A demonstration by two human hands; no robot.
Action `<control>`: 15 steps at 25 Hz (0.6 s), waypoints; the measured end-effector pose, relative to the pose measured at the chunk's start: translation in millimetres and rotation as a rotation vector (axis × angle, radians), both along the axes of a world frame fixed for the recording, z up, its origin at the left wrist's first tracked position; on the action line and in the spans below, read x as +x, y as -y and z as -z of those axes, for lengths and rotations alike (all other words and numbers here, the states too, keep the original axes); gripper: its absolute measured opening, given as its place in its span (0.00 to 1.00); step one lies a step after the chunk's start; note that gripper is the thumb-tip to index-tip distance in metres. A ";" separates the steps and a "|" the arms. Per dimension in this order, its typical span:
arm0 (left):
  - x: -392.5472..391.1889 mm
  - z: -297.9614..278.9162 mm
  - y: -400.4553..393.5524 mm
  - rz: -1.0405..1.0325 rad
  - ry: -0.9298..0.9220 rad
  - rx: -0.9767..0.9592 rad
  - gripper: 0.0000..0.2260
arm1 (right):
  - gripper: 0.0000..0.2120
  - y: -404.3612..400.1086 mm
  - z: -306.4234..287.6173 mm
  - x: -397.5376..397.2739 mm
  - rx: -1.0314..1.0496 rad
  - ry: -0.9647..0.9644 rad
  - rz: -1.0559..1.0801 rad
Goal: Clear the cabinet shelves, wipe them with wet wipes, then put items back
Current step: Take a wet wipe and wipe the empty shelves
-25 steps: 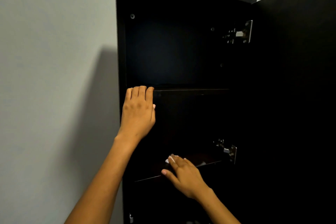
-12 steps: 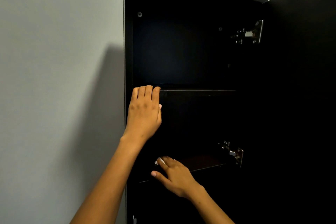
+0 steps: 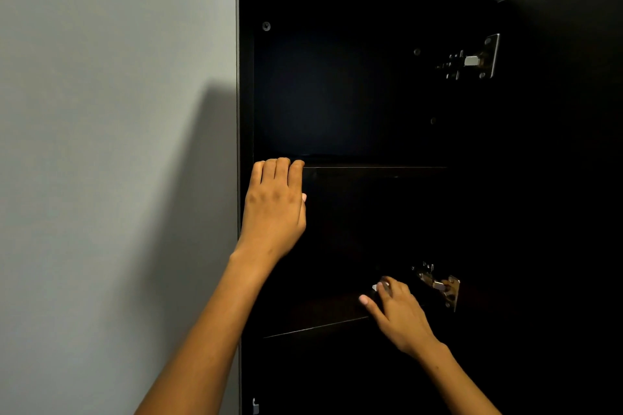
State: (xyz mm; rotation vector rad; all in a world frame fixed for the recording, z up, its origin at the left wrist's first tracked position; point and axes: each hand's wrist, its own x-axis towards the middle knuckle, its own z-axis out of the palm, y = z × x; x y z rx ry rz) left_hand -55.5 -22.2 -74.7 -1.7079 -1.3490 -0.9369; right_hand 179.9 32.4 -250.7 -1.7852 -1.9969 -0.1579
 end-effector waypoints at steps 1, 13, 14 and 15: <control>0.2 0.0 -0.2 -0.001 0.001 0.000 0.20 | 0.55 6.7 1.0 -14.6 0.002 0.012 -0.046; -0.3 -0.4 -1.3 0.000 0.007 0.000 0.20 | 0.34 -4.4 -12.5 -26.3 -0.105 0.027 -0.317; 0.1 -0.1 -1.5 0.001 0.009 0.000 0.20 | 0.35 -7.4 -11.3 -14.8 -0.098 0.017 -0.259; 0.1 -0.1 -1.5 0.004 0.011 -0.002 0.20 | 0.37 -9.8 -10.5 -5.6 -0.086 0.009 -0.196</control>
